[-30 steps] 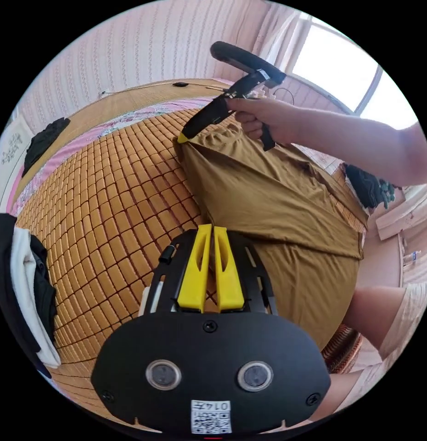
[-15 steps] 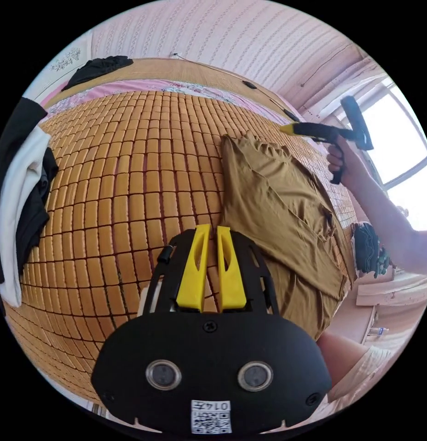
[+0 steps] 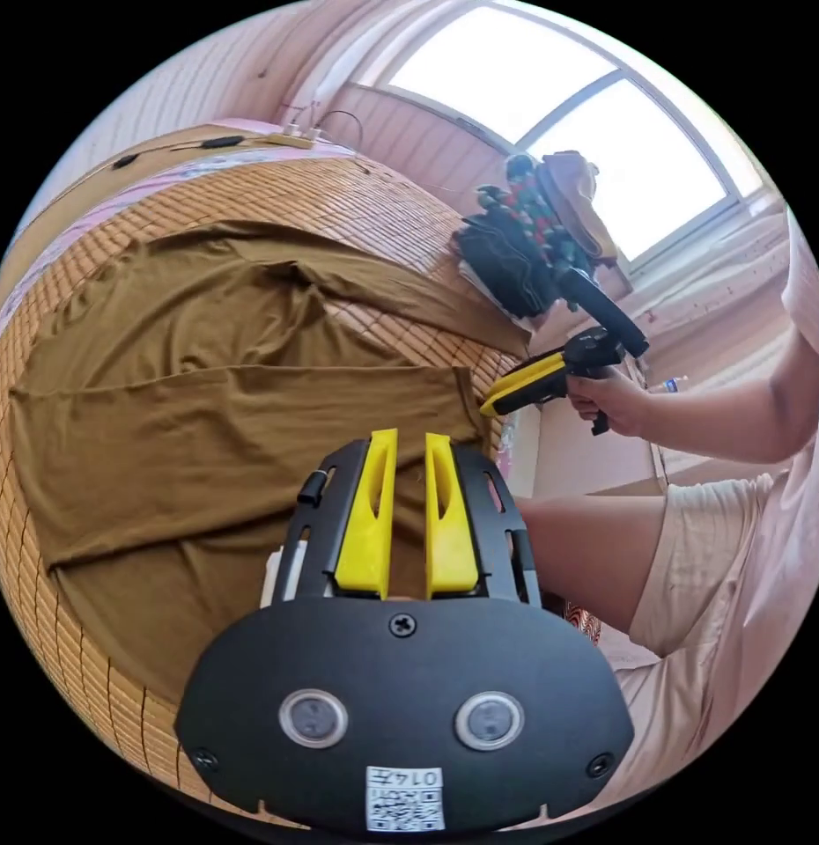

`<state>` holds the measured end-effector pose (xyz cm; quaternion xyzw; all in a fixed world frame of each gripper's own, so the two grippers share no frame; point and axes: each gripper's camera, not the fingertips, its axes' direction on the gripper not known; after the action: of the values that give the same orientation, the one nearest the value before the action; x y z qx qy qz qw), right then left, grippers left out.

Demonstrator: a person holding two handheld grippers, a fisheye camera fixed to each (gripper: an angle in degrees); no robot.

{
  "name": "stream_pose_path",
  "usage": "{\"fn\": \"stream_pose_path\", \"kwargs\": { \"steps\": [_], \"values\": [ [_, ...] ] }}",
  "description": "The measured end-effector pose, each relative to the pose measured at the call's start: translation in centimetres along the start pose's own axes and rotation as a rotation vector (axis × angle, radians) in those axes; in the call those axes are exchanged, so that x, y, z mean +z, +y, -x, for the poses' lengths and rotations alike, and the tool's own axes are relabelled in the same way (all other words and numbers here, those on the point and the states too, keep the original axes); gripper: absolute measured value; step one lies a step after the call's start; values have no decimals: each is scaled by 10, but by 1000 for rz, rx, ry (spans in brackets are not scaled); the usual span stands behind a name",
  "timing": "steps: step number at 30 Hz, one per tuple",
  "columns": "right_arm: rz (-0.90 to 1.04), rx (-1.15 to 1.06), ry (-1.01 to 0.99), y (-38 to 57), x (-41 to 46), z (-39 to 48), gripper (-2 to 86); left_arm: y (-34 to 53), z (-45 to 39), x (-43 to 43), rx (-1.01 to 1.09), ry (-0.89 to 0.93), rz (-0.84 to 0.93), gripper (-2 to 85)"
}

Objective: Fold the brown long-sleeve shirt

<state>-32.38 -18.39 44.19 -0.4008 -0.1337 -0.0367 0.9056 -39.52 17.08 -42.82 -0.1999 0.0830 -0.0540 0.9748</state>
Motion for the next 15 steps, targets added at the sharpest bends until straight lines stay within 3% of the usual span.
{"fn": "stream_pose_path", "kwargs": {
  "steps": [4, 8, 9, 15],
  "values": [
    [-33, 20, -30, 14, -1, -18, 69, -35, -70, 78, 225, 3, 102, 89],
    [-36, 34, -94, 24, 4, -32, 69, -38, -94, 142, 279, -39, 256, 56],
    [-53, 30, -101, 27, 4, -35, 56, -35, -95, 144, 274, -63, 222, 12],
    [-75, 56, -184, 53, -4, -59, 4, -25, -96, 123, 232, -34, 170, -9]
  ]
}}
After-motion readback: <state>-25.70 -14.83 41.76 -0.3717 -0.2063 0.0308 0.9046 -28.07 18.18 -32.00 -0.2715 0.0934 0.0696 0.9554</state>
